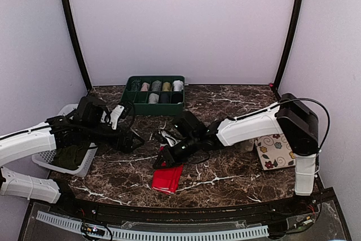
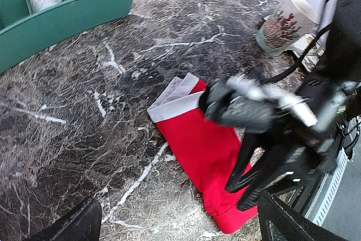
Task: Roll the underwear
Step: Pick up the underwear from the center of the board.
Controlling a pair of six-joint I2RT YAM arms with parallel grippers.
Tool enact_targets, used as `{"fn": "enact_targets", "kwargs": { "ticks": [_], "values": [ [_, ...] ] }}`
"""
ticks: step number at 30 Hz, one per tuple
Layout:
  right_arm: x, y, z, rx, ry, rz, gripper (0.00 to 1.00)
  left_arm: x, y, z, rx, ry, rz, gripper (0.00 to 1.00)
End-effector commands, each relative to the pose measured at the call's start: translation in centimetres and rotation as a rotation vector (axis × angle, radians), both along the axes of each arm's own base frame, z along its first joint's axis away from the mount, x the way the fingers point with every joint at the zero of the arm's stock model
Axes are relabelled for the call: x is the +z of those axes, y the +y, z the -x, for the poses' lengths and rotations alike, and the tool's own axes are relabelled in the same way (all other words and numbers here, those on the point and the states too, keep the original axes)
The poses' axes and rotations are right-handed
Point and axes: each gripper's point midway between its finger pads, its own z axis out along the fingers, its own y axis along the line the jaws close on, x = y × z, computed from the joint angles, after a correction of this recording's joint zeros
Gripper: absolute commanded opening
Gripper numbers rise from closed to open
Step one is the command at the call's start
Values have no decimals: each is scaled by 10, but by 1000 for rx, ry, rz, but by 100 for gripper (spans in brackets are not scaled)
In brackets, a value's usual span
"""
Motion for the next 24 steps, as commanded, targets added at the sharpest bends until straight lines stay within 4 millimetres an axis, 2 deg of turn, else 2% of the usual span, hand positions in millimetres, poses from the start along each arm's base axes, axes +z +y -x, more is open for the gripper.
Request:
{"fn": "enact_targets", "kwargs": {
  "ticks": [1,3,4,5,8,11,14,19,24],
  "values": [
    [-48,-19,21,23,89,78,22,3,-10,15,-129,-41,-3,99],
    [-75,-39,28,26,115,144,19,-1,-17,24,-203,-63,-48,99],
    [-92,-56,33,20,140,188,18,-5,-23,32,-256,-82,-79,99],
    [-100,-66,34,15,148,212,18,-8,-26,39,-301,-101,-107,99],
    [-112,-92,33,24,113,294,16,-21,-38,63,-461,-176,-184,99],
    [-118,-108,30,65,63,347,13,-32,-49,84,-599,-289,-234,99],
    [-119,-111,31,97,58,355,10,-44,-59,99,-712,-384,-260,93],
    [-121,-106,35,118,88,335,7,-79,-72,115,-870,-587,-453,90],
    [-126,-108,38,125,103,344,5,-104,-77,107,-904,-746,-635,83]
  ]
}}
